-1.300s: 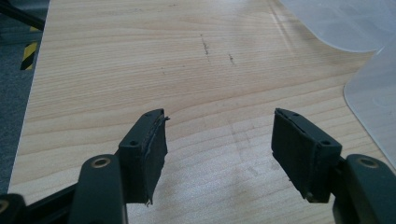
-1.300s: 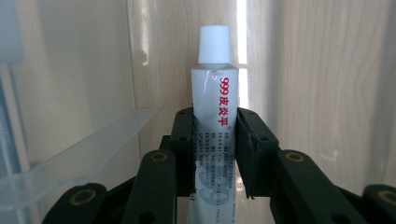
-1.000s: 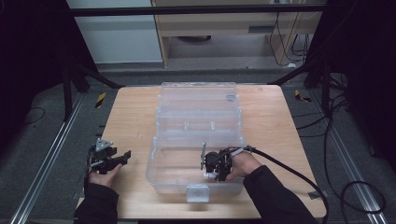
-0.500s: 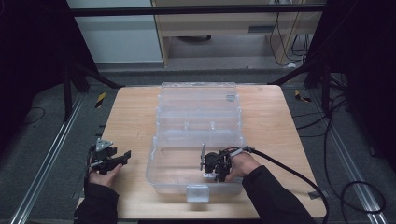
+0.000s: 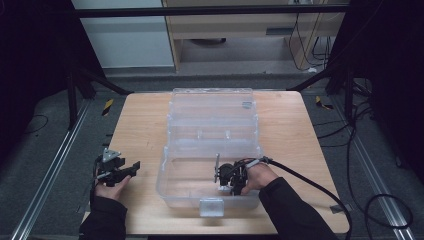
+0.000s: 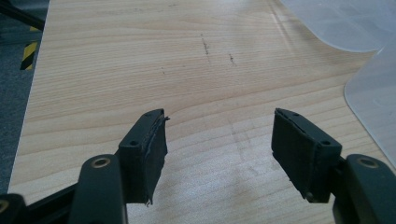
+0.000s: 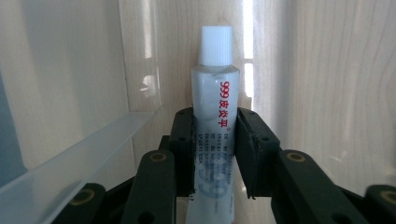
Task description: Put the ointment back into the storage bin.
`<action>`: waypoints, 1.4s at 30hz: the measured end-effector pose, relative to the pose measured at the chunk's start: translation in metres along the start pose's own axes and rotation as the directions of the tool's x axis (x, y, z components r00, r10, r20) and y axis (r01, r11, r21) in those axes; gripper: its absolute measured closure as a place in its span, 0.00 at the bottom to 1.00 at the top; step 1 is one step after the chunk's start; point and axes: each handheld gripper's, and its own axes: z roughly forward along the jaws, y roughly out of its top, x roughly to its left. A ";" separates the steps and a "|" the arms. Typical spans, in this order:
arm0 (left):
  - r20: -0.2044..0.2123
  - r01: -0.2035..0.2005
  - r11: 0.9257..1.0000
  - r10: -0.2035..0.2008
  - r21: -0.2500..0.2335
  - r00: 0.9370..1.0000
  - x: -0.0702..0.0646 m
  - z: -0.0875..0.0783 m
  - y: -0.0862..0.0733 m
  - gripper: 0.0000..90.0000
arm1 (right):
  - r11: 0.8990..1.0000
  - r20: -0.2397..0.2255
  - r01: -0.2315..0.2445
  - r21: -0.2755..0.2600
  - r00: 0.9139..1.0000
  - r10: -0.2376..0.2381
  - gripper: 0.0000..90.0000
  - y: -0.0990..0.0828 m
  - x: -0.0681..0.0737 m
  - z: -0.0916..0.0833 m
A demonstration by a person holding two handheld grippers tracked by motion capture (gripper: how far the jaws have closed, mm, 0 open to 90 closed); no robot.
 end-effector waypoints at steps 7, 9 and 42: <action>0.000 -0.001 1.000 0.001 0.000 1.000 0.000 0.000 0.000 0.39 | 1.000 0.003 0.003 0.003 1.000 -0.003 0.75 0.001 0.000 -0.001; 0.000 -0.001 1.000 0.001 0.000 1.000 0.000 0.000 0.000 0.39 | 1.000 0.008 0.002 -0.002 1.000 -0.002 0.75 0.000 0.000 -0.002; 0.000 0.000 1.000 0.000 0.007 1.000 0.000 0.001 0.000 0.39 | 0.815 0.087 -0.204 -0.543 0.951 0.296 0.53 -0.052 0.007 -0.086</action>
